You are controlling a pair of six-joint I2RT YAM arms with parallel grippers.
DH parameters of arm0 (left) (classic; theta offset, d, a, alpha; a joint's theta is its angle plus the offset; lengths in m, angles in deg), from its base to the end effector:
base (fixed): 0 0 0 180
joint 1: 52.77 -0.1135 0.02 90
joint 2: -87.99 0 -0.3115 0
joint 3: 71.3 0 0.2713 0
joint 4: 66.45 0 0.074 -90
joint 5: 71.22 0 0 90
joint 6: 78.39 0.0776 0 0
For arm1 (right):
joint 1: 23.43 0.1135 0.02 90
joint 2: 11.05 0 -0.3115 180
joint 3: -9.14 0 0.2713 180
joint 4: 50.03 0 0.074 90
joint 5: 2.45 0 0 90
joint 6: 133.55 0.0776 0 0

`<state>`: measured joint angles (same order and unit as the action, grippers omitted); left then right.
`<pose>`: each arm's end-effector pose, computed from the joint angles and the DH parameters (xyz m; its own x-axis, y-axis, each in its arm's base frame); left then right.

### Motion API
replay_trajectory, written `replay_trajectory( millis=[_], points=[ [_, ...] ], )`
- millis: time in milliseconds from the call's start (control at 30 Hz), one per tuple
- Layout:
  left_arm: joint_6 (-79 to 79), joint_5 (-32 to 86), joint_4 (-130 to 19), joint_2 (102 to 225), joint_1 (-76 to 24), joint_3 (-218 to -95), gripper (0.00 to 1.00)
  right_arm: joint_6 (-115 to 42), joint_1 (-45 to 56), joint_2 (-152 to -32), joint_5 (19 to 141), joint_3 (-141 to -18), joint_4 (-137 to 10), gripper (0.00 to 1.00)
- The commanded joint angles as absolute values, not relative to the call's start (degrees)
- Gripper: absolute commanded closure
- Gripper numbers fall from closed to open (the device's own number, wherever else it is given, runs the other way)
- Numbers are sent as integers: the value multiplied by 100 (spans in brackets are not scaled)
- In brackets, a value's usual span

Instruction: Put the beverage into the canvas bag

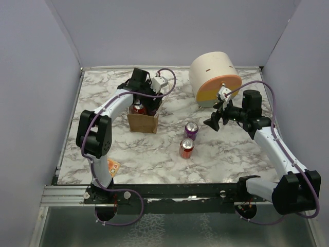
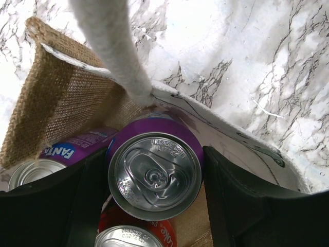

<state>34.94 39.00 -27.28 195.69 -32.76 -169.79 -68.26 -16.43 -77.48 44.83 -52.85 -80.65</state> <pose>0.4419 -0.1895 0.2571 -0.4324 0.5530 -0.7122 0.7711 0.6362 0.0258 0.2647 0.0855 0.3028 -0.2501 -0.3401 -0.9065 -0.8204 0.5717 0.0118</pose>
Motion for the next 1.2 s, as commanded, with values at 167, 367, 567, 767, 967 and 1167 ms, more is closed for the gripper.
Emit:
replay_trajectory(
  millis=[167, 367, 567, 767, 967, 1167],
  points=[
    [3796, 4126, -3036, 19653, -3254, -16873, 68, -6831, -1693, -7813, 4493, -5235, -7907, 0],
    [3702, 4031, -2912, 19706, -3255, -16938, 55, -6818, -1693, -7879, 4499, -5238, -7904, 0],
    [3551, 4013, -2755, 19791, -3255, -17129, 37, -6812, -1693, -7908, 4510, -5243, -7901, 0],
    [3460, 4095, -2704, 19753, -3255, -17188, 26, -6832, -1693, -7905, 4518, -5225, -7898, 0],
    [3472, 4081, -2679, 19677, -3255, -17216, 19, -6848, -1693, -7873, 4541, -5221, -7884, 0],
    [3464, 4099, -2668, 19538, -3251, -17206, 17, -6854, -1693, -7846, 4561, -5201, -7880, 0]
  ],
)
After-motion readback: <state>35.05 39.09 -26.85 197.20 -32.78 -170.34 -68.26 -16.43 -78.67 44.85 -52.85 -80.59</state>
